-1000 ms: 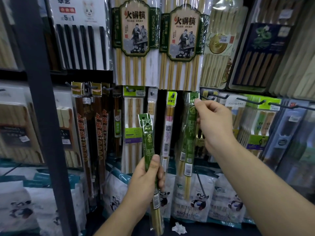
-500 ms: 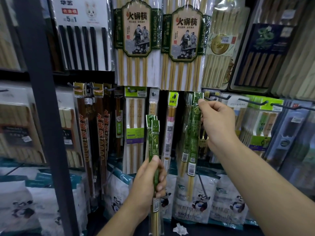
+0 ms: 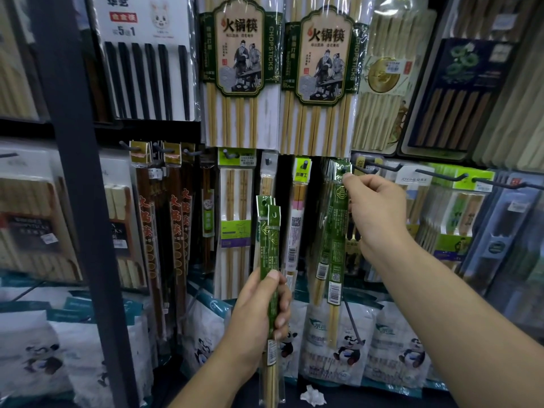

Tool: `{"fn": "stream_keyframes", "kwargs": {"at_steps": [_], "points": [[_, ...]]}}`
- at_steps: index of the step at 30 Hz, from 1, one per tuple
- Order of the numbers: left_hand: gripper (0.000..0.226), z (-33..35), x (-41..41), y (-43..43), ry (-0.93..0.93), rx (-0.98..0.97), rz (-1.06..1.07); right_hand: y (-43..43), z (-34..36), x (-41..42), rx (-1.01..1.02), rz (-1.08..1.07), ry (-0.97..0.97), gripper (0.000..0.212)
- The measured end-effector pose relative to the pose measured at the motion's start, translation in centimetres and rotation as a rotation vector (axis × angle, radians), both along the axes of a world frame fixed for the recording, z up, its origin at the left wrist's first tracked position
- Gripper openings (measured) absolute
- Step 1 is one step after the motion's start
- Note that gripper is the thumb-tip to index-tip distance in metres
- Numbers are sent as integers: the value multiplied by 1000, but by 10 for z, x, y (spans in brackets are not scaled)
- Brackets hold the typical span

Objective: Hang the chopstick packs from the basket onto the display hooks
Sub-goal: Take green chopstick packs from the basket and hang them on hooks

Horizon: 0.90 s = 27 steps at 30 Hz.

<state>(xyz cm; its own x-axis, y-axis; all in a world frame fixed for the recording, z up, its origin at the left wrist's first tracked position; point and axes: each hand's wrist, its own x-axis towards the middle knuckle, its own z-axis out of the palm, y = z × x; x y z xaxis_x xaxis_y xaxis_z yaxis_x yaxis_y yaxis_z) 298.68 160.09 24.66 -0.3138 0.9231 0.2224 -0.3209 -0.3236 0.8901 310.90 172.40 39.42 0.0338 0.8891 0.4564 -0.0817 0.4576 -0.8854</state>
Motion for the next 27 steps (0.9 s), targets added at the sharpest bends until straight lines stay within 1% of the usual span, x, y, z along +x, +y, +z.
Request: {"fn": "stream_keyframes", "kwargs": {"at_steps": [3, 6, 7, 10, 12, 15, 17, 18, 21, 25, 27], "points": [[31, 0, 1, 0, -40, 11, -5, 5, -3, 0, 19, -31, -23, 37], [21, 2, 1, -1, -53, 29, -13, 9, -8, -1, 20, -25, -22, 40], [19, 2, 1, -1, -37, 28, -4, 9, -9, -1, 13, -24, -24, 37], [21, 3, 2, -1, 24, 25, 34, 4, -15, 1, 5, -50, -36, 26], [24, 5, 4, -1, 44, 29, 43, -6, -21, 2, 39, -43, -87, 23], [29, 6, 7, -2, 88, 38, 31, -26, -32, 0, 101, 96, -223, 19], [30, 7, 9, -2, 103, 48, 27, -35, -37, -4, 94, 197, -304, 22], [32, 7, 10, -2, 105, 52, 29, -38, -39, -6, 77, 251, -315, 25], [36, 9, 10, -4, 103, 60, 36, -41, -43, -8, 5, 333, -288, 31], [35, 8, 9, -3, 88, 60, 40, -43, -45, -7, -148, 438, -165, 21], [27, 7, 9, -2, 84, 62, 52, -43, -46, -6, -136, 422, -175, 21]]}}
